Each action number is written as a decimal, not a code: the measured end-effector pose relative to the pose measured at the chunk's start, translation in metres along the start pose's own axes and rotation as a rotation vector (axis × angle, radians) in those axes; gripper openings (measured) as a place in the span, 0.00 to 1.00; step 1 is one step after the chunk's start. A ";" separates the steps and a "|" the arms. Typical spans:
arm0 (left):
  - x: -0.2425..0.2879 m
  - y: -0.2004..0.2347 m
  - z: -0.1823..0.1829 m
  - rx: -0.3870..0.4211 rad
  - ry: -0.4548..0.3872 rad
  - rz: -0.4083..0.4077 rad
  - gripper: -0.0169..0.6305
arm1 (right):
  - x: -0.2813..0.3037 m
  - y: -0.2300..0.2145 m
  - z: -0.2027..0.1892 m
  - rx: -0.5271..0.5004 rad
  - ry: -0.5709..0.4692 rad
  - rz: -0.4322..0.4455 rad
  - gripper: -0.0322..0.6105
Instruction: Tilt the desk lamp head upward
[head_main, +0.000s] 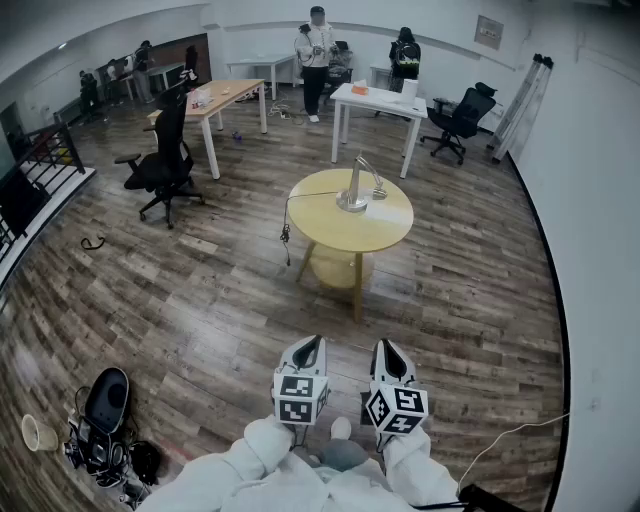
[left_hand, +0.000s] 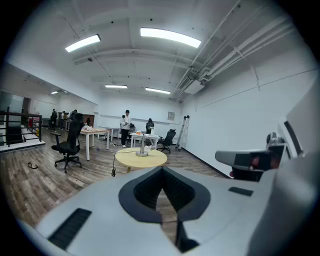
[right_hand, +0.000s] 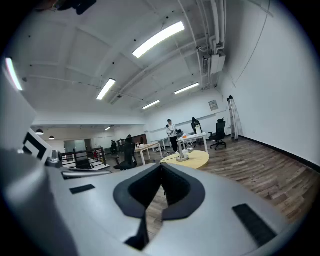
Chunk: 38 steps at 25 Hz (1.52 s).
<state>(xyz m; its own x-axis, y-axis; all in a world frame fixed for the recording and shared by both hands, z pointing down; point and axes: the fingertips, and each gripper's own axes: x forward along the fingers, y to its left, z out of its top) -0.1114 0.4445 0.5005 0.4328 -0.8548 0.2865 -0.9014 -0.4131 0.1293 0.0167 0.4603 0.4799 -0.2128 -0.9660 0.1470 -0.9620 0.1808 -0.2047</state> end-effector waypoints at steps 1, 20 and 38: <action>0.008 0.001 0.000 0.000 0.002 -0.001 0.03 | 0.007 -0.004 -0.001 0.005 0.000 -0.001 0.07; 0.213 0.042 0.070 0.005 -0.003 0.055 0.03 | 0.209 -0.098 0.050 0.018 -0.005 0.058 0.07; 0.301 0.054 0.088 0.000 0.021 0.103 0.03 | 0.287 -0.138 0.061 0.024 0.020 0.115 0.07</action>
<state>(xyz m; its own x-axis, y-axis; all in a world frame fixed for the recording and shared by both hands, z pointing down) -0.0293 0.1374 0.5107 0.3376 -0.8860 0.3180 -0.9412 -0.3234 0.0979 0.0989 0.1464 0.4914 -0.3251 -0.9352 0.1405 -0.9267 0.2854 -0.2443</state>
